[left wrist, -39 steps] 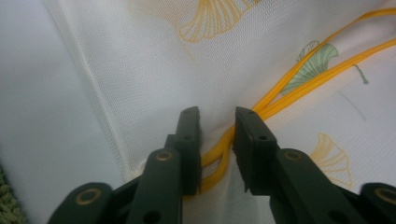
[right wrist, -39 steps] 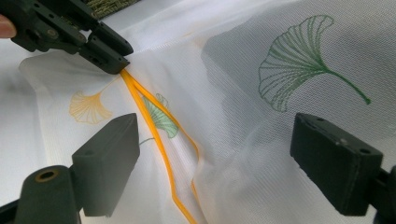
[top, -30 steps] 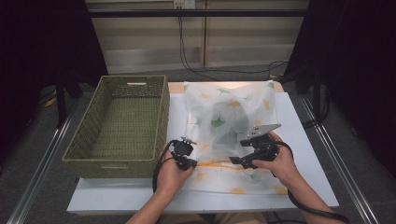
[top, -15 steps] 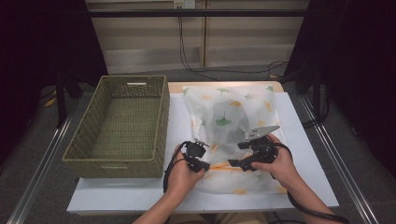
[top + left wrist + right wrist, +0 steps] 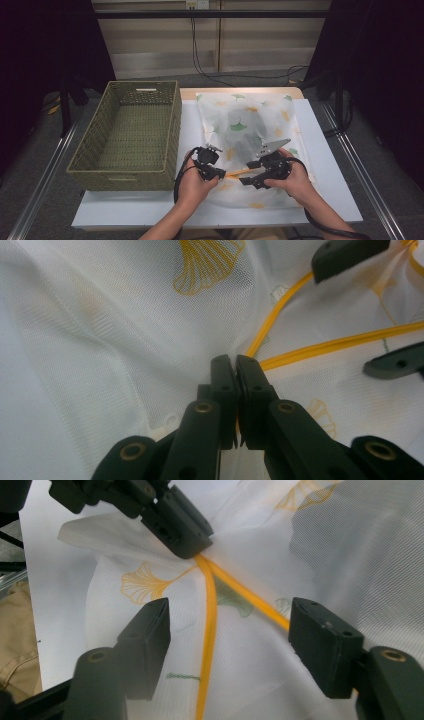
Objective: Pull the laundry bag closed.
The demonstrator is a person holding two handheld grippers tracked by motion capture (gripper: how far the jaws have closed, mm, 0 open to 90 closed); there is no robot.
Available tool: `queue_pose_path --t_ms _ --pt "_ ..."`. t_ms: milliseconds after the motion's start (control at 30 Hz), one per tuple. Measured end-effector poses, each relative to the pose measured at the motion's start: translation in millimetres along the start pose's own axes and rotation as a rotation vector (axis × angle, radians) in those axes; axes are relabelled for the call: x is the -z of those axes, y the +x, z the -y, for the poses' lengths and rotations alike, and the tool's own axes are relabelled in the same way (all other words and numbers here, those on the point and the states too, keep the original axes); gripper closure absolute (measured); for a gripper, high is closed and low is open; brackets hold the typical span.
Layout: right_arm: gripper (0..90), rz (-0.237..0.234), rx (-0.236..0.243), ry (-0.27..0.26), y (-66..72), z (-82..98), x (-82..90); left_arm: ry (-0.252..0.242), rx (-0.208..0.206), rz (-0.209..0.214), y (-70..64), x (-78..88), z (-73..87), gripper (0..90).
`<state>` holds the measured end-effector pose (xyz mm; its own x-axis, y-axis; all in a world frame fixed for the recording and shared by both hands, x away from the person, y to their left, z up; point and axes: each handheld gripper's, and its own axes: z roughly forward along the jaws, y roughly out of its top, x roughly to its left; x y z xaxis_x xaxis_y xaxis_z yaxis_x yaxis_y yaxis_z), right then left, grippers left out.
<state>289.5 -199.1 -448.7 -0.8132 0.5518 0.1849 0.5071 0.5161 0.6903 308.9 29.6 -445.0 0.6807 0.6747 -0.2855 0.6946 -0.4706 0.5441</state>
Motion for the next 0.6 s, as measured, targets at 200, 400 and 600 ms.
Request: queue_pose_path --t_ms 200,400,600 --pt "49.8 -0.030 -0.016 0.035 1.3 2.9 -5.2 -0.015 -0.004 0.003 -0.7 2.5 -1.0 87.0" --pt "53.2 -0.040 -0.033 0.055 2.8 3.9 -10.2 -0.027 -0.021 0.013 -2.4 6.7 -3.2 87.0" --pt "60.8 -0.055 -0.032 0.071 4.1 4.3 -15.7 -0.030 -0.036 0.020 -4.5 7.9 -4.4 87.0"
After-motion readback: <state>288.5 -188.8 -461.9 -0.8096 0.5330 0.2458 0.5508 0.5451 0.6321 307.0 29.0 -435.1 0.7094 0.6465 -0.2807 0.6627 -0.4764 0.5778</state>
